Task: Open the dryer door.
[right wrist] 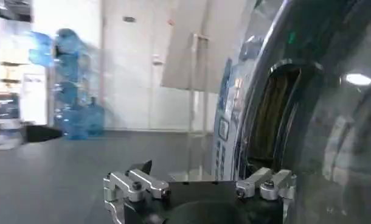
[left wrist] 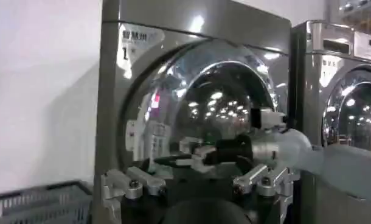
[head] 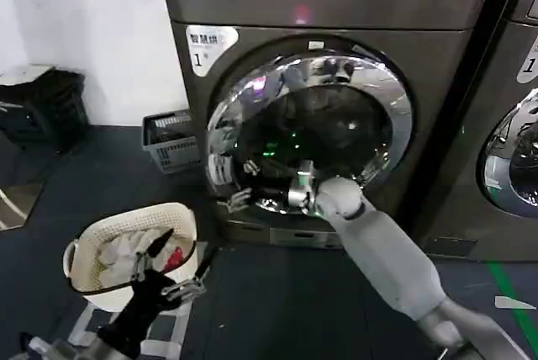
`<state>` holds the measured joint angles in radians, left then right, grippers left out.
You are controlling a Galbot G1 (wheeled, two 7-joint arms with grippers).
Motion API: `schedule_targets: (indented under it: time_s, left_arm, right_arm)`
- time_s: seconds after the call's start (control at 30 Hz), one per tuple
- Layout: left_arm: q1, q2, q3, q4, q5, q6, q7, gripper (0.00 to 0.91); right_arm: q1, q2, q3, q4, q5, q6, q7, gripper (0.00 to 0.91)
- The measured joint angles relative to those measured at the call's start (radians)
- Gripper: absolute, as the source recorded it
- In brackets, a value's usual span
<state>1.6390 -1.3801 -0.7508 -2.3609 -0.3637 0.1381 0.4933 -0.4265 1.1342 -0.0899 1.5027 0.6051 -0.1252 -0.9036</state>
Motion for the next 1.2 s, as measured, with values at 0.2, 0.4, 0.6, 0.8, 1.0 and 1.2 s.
schedule_targets:
  time_s: [0.2, 0.4, 0.6, 0.8, 1.0, 1.2]
  left_arm:
    - [-0.043, 0.025, -0.096, 0.050, -0.058, 0.012, 0.026, 0.907]
    - [-0.091, 0.075, -0.182, 0.109, -0.128, 0.027, 0.028, 0.907]
    - [-0.151, 0.165, -0.167, 0.174, -0.227, 0.020, 0.031, 0.907]
    - [-0.247, 0.287, -0.107, 0.268, -0.342, 0.023, 0.048, 0.907]
    - [-0.341, 0.391, -0.012, 0.334, -0.402, 0.022, 0.062, 0.907]
    - [-0.418, 0.479, 0.111, 0.363, -0.429, 0.020, 0.065, 0.907]
  right_arm:
    - [-0.052, -0.058, 0.023, 0.074, 0.064, -0.028, -0.098, 0.907]
    - [-0.102, -0.102, 0.051, 0.120, 0.100, -0.039, -0.223, 0.907]
    - [-0.159, -0.146, 0.084, 0.155, 0.102, -0.031, -0.314, 0.907]
    - [-0.234, -0.188, 0.129, 0.213, 0.100, -0.021, -0.344, 0.907]
    - [-0.316, -0.232, 0.192, 0.277, 0.101, 0.002, -0.364, 0.907]
    - [-0.397, -0.274, 0.266, 0.327, 0.101, 0.048, -0.400, 0.907]
